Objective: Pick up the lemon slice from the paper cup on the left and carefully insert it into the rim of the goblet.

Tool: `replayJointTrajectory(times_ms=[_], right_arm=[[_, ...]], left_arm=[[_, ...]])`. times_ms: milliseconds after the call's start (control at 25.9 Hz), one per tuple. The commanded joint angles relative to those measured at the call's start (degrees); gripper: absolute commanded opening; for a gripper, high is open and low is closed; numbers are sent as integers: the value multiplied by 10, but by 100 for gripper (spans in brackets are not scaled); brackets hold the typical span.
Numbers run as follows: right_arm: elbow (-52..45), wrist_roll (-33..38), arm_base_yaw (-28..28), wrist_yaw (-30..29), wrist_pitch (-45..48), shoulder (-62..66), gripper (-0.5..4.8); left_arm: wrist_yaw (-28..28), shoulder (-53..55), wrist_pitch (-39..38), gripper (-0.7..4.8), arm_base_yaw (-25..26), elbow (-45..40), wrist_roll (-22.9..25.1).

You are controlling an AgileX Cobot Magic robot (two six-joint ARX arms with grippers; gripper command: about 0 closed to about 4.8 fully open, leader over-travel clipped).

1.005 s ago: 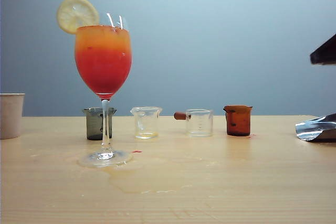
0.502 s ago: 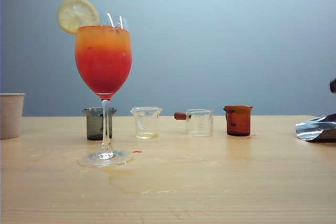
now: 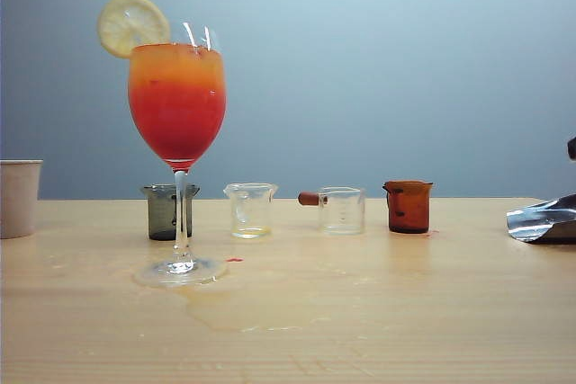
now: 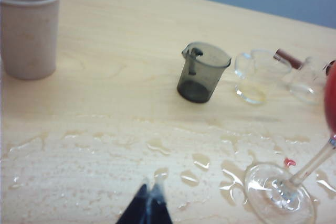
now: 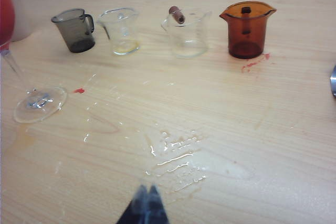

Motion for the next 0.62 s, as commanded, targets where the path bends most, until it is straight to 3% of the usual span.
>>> replayJointTrajectory(times_ms=[39, 387, 618], right_arm=[[1, 0, 1, -1, 0, 0, 0], [1, 0, -26, -5, 0, 0, 0], [1, 0, -155, -36, 0, 0, 0]], left_arm=[[2, 1, 7, -5, 1, 2, 2], [2, 1, 5, -5, 1, 2, 2], [3, -42, -7, -5, 3, 2, 2]])
